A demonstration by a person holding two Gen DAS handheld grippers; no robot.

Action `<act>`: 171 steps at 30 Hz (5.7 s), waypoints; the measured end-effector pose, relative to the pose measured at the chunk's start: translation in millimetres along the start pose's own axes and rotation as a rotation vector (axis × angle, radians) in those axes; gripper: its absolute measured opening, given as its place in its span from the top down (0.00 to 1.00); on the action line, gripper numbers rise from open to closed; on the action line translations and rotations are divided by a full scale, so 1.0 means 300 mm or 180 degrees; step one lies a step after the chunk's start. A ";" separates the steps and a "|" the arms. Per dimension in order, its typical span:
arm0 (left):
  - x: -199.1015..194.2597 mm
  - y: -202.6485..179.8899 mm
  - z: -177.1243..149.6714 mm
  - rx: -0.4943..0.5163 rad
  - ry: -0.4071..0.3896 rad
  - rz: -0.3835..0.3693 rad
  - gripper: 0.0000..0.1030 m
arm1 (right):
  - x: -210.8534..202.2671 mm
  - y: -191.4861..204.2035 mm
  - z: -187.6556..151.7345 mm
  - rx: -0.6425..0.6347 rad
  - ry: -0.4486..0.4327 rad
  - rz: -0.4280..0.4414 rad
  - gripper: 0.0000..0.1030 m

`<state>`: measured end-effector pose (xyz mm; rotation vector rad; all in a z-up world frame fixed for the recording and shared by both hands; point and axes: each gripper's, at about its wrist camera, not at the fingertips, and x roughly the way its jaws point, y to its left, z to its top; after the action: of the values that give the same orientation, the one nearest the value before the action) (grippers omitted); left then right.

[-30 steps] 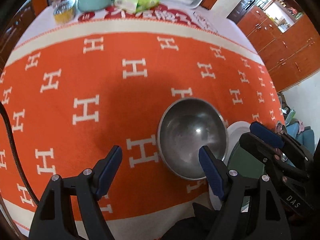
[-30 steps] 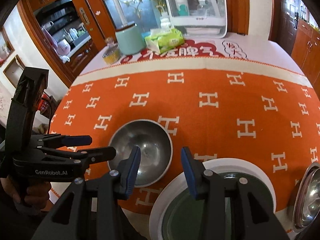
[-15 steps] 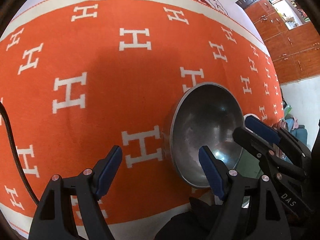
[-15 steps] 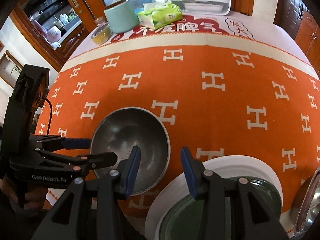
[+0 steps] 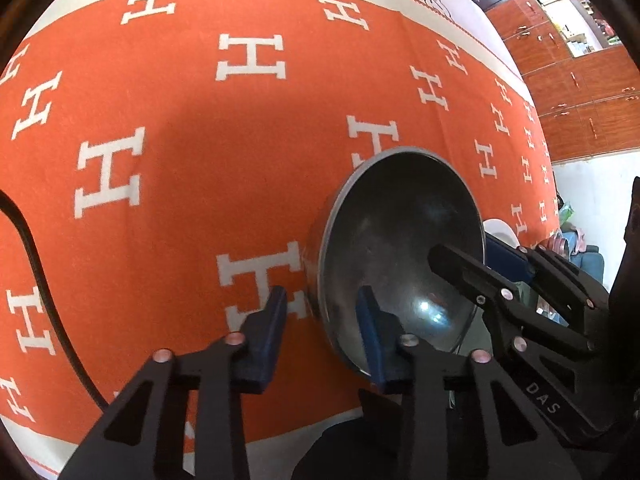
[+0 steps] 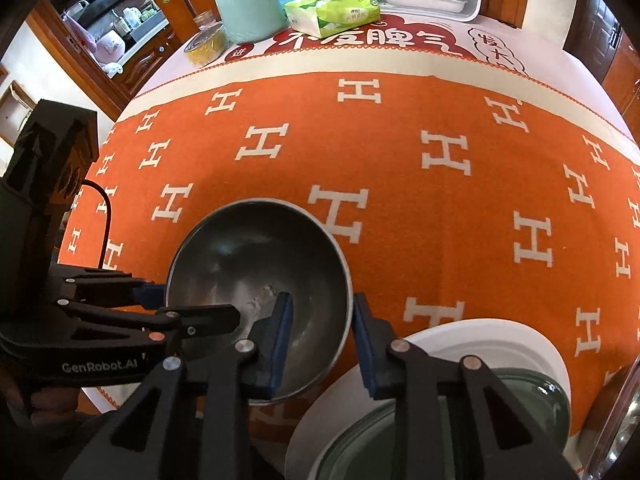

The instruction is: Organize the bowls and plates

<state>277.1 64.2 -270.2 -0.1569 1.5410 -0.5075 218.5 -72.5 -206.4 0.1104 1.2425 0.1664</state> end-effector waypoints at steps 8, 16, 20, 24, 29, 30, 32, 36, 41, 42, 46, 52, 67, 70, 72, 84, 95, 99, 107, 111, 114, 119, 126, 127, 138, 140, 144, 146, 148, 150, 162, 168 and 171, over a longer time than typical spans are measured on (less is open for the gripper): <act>-0.014 -0.005 -0.016 -0.0003 -0.0048 0.0094 0.82 | -0.005 -0.001 -0.006 -0.0003 -0.0049 -0.0060 0.87; -0.065 0.003 -0.044 -0.0018 -0.0196 0.0129 0.83 | -0.055 0.010 -0.020 -0.0046 -0.0244 -0.0025 0.92; -0.112 -0.008 -0.068 0.0034 -0.0331 0.0136 0.83 | -0.092 0.015 -0.030 -0.0060 -0.0374 -0.0028 0.92; -0.162 -0.020 -0.092 0.0082 -0.0451 0.0105 0.83 | -0.146 0.025 -0.049 -0.0104 -0.0564 -0.0062 0.92; -0.219 -0.045 -0.128 0.0146 -0.0630 0.0045 0.83 | -0.209 0.022 -0.084 -0.0092 -0.0779 -0.0095 0.92; -0.228 -0.060 -0.138 0.0166 -0.0672 0.0033 0.83 | -0.221 0.020 -0.093 -0.0082 -0.0818 -0.0105 0.92; -0.252 -0.080 -0.154 0.0214 -0.0747 0.0018 0.83 | -0.248 0.015 -0.113 -0.0056 -0.0904 -0.0129 0.92; -0.281 -0.131 -0.183 0.0321 -0.0846 0.0016 0.83 | -0.300 0.002 -0.155 0.0004 -0.1068 -0.0180 0.94; -0.304 -0.206 -0.215 0.0489 -0.0920 0.0016 0.83 | -0.351 -0.024 -0.206 0.0107 -0.1223 -0.0255 0.94; -0.306 -0.224 -0.220 0.0522 -0.0923 0.0009 0.83 | -0.358 -0.027 -0.213 0.0128 -0.1238 -0.0264 0.94; -0.303 -0.285 -0.235 0.0667 -0.0923 -0.0027 0.83 | -0.393 -0.059 -0.256 0.0269 -0.1328 -0.0325 0.95; -0.285 -0.367 -0.249 0.0879 -0.0890 -0.0107 0.83 | -0.436 -0.112 -0.310 0.0471 -0.1433 -0.0425 0.95; -0.214 -0.615 -0.280 0.1462 -0.0692 -0.0272 0.83 | -0.532 -0.274 -0.446 0.1022 -0.1554 -0.0785 0.95; -0.191 -0.658 -0.284 0.1549 -0.0644 -0.0298 0.83 | -0.546 -0.306 -0.468 0.1101 -0.1557 -0.0830 0.95; -0.175 -0.688 -0.287 0.1597 -0.0617 -0.0311 0.83 | -0.553 -0.336 -0.487 0.1164 -0.1549 -0.0859 0.94; -0.072 -0.873 -0.299 0.1726 -0.0456 -0.0276 0.81 | -0.590 -0.513 -0.557 0.1336 -0.1483 -0.0870 0.94; -0.002 -1.069 -0.285 0.1687 -0.0433 -0.0263 0.81 | -0.655 -0.718 -0.576 0.1270 -0.1428 -0.0850 0.93; 0.028 -1.134 -0.287 0.1668 -0.0418 -0.0239 0.80 | -0.669 -0.790 -0.574 0.1230 -0.1377 -0.0826 0.92; 0.100 -1.236 -0.273 0.1495 -0.0407 -0.0169 0.80 | -0.666 -0.919 -0.554 0.1015 -0.1202 -0.0756 0.92; 0.141 -1.274 -0.266 0.1387 -0.0390 -0.0111 0.80 | -0.652 -0.977 -0.536 0.0869 -0.1098 -0.0700 0.92; 0.169 -1.296 -0.259 0.1280 -0.0393 -0.0083 0.80 | -0.638 -1.012 -0.526 0.0770 -0.1011 -0.0669 0.92; 0.218 -1.328 -0.260 0.1140 -0.0336 -0.0009 0.80 | -0.609 -1.070 -0.518 0.0604 -0.0829 -0.0593 0.91; 0.282 -1.359 -0.277 0.0979 -0.0176 0.0176 0.79 | -0.576 -1.097 -0.511 0.0351 -0.0640 -0.0566 0.91; 0.285 -1.362 -0.281 0.0955 -0.0177 0.0201 0.79 | -0.574 -1.102 -0.511 0.0318 -0.0630 -0.0539 0.91; 0.285 -1.349 -0.303 0.0684 -0.0305 0.0328 0.63 | -0.571 -1.126 -0.531 0.0192 -0.0603 -0.0340 0.91; 0.277 -1.342 -0.305 0.0631 -0.0353 0.0345 0.62 | -0.576 -1.130 -0.535 0.0192 -0.0613 -0.0337 0.91; 0.266 -1.335 -0.310 0.0590 -0.0413 0.0342 0.59 | -0.583 -1.139 -0.545 0.0221 -0.0630 -0.0314 0.91; 0.263 -1.336 -0.314 0.0599 -0.0423 0.0347 0.57 | -0.582 -1.145 -0.552 0.0254 -0.0624 -0.0307 0.91; 0.261 -1.339 -0.316 0.0625 -0.0431 0.0352 0.55 | -0.582 -1.150 -0.558 0.0287 -0.0619 -0.0302 0.91; 0.252 -1.339 -0.321 0.0654 -0.0450 0.0335 0.54 | -0.582 -1.157 -0.561 0.0319 -0.0623 -0.0290 0.91; 0.194 -1.310 -0.291 0.0750 -0.0585 0.0328 0.43 | -0.580 -1.203 -0.624 0.0746 -0.0604 -0.0052 0.69; 0.197 -1.299 -0.251 0.0873 -0.0554 0.0397 0.37 | -0.583 -1.238 -0.659 0.1106 -0.0670 0.0137 0.52; 0.207 -1.299 -0.229 0.0952 -0.0502 0.0442 0.34 | -0.573 -1.252 -0.676 0.1313 -0.0680 0.0218 0.47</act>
<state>123.3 -292.1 -170.8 0.1372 1.2956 -0.5940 -2.5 -474.7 -176.4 0.5155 1.0458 -0.0446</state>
